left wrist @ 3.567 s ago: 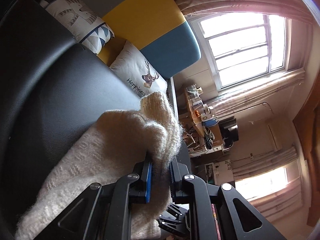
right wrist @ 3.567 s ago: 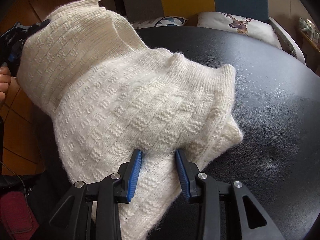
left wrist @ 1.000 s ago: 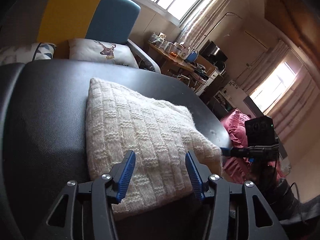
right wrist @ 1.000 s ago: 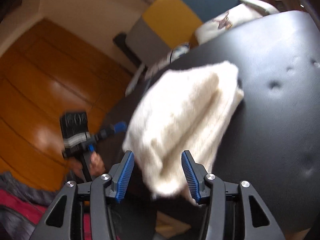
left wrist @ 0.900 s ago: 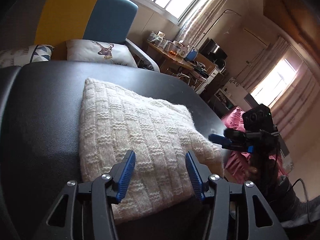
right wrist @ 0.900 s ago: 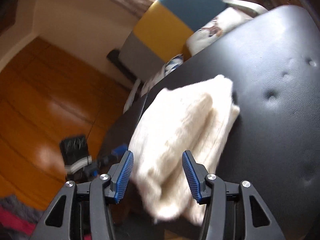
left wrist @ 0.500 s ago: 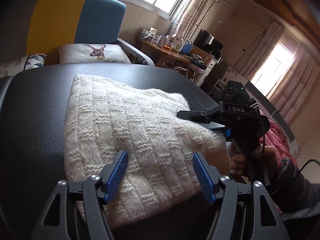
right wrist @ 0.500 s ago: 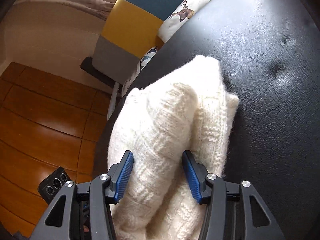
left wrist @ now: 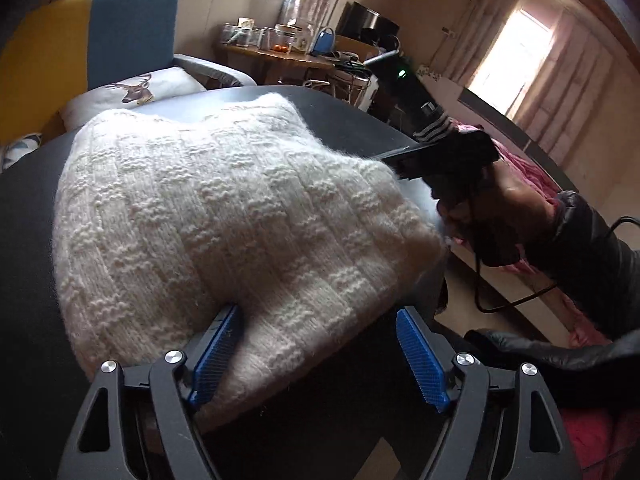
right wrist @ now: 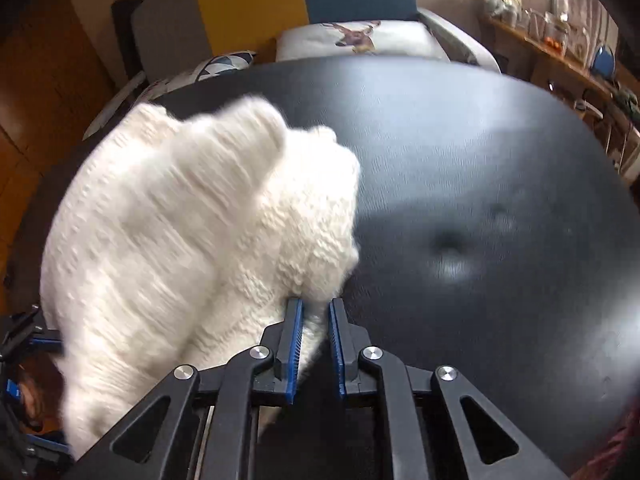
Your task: Fold clothes
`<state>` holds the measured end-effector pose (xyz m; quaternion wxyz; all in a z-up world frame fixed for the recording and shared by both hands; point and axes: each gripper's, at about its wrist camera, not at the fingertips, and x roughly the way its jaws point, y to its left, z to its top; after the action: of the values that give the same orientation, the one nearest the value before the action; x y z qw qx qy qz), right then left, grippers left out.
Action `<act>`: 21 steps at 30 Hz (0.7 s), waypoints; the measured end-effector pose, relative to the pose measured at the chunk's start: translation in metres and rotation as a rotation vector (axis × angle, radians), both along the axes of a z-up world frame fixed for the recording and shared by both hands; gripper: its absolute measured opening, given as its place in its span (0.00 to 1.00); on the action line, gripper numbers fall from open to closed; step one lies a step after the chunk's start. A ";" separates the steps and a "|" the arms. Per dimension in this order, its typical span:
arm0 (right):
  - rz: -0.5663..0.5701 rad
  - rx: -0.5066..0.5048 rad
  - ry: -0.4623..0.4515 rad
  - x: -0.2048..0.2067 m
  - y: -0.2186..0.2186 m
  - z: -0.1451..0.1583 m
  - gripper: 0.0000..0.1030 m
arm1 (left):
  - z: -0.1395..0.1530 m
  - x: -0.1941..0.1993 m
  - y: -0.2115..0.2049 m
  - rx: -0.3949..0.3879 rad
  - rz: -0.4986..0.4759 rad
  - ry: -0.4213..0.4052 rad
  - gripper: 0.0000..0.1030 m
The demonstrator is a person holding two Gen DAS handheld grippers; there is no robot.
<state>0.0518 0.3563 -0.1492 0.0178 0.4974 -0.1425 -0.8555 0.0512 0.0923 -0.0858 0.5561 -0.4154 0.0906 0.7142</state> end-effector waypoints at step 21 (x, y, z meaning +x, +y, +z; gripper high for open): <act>-0.017 -0.765 0.136 -0.015 0.004 0.007 0.58 | 0.015 -0.053 -0.015 0.133 0.248 -0.058 0.77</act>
<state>0.0364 0.3603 -0.1424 0.2045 0.3960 -0.4537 -0.7717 -0.0020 0.0772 -0.0708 0.4923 -0.4061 -0.0253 0.7695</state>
